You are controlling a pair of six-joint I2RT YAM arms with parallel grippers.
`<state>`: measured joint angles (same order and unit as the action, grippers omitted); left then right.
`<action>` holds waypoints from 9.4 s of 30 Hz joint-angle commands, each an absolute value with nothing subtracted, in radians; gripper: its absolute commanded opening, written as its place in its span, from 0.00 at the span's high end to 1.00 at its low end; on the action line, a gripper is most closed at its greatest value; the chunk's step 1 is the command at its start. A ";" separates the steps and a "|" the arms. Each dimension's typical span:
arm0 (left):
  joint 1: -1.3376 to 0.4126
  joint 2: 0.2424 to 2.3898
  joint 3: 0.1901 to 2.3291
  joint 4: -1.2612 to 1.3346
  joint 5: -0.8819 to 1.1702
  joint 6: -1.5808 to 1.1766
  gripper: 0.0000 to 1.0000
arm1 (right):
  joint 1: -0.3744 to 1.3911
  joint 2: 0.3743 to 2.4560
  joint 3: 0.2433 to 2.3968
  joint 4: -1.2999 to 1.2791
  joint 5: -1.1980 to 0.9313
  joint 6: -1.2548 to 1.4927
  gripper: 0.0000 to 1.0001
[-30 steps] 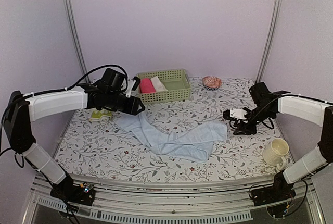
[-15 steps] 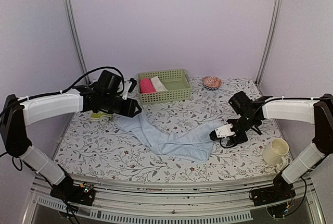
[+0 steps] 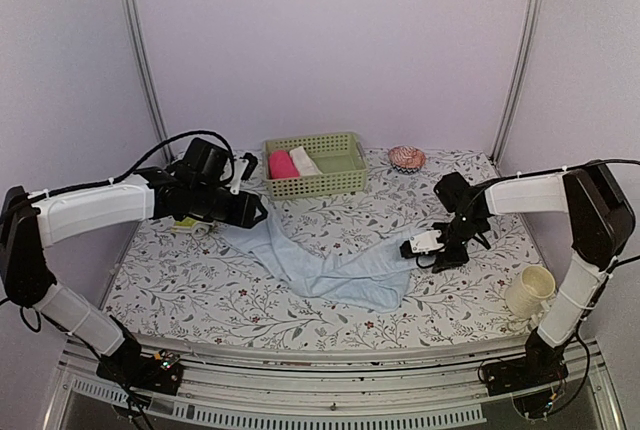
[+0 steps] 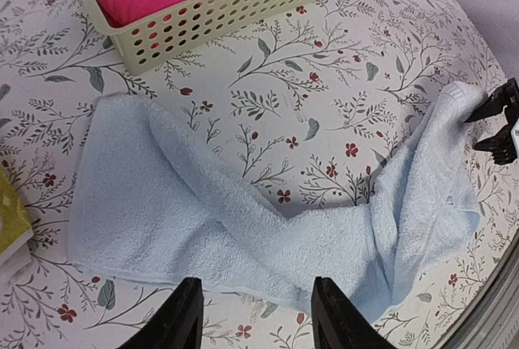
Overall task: Roll the towels
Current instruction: Pick up the towel from the center of the board, then flatten out the towel at the center of the board, then smooth out the towel at the center of the board.
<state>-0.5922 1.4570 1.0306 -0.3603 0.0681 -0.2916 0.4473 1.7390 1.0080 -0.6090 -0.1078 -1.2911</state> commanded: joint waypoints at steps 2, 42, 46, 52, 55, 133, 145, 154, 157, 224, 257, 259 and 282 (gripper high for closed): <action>-0.576 1.446 1.020 -0.365 0.059 -0.282 0.53 | 0.368 1.808 1.057 -0.675 -0.151 -1.286 0.51; -0.365 1.688 1.080 -0.462 0.057 -0.319 0.75 | -0.092 1.745 1.270 -0.535 -0.616 -0.479 0.97; -0.407 1.679 1.062 -0.427 0.153 -0.258 0.69 | -0.078 1.753 1.219 -0.491 -0.631 -0.479 0.97; -0.480 1.706 1.094 -0.513 0.048 -0.184 0.66 | -0.075 1.755 1.218 -0.492 -0.676 -0.486 0.96; -0.557 1.695 1.099 -0.550 -0.007 -0.120 0.53 | -0.073 1.751 1.198 -0.491 -0.690 -0.491 0.96; -0.626 1.720 1.302 -0.676 -0.476 0.113 1.00 | -0.051 1.705 1.427 -0.661 -0.715 -0.502 0.97; -0.612 1.420 1.521 -0.902 -0.571 -0.058 1.00 | -0.074 1.543 1.797 -0.885 -0.688 -0.476 0.97; -0.645 1.108 1.393 -0.903 -0.438 -0.183 1.00 | -0.075 1.242 1.553 -0.897 -0.781 -0.506 0.97; -0.690 1.009 1.360 -0.894 -0.379 -0.216 1.00 | -0.074 1.108 1.470 -0.938 -0.834 -0.554 0.97; -0.471 1.520 0.838 -0.767 0.079 -0.546 0.82 | 0.389 1.386 0.727 -0.556 0.201 -0.757 0.17; -0.483 1.467 0.818 -0.776 0.280 -0.543 0.86 | 0.267 1.318 0.943 -0.825 -0.130 -0.916 0.34; -0.496 1.497 0.815 -0.797 0.287 -0.547 0.87 | 0.265 1.371 0.940 -0.793 -0.133 -0.899 0.37; -0.505 1.402 0.863 -1.143 0.135 -0.646 0.91 | 0.239 1.377 0.848 -0.785 -0.187 -0.924 0.41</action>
<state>-0.5121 1.4063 0.7731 -1.0958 0.1642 -0.6582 0.2409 1.4315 0.8627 -0.7418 -0.1406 -0.9203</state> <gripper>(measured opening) 0.103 0.589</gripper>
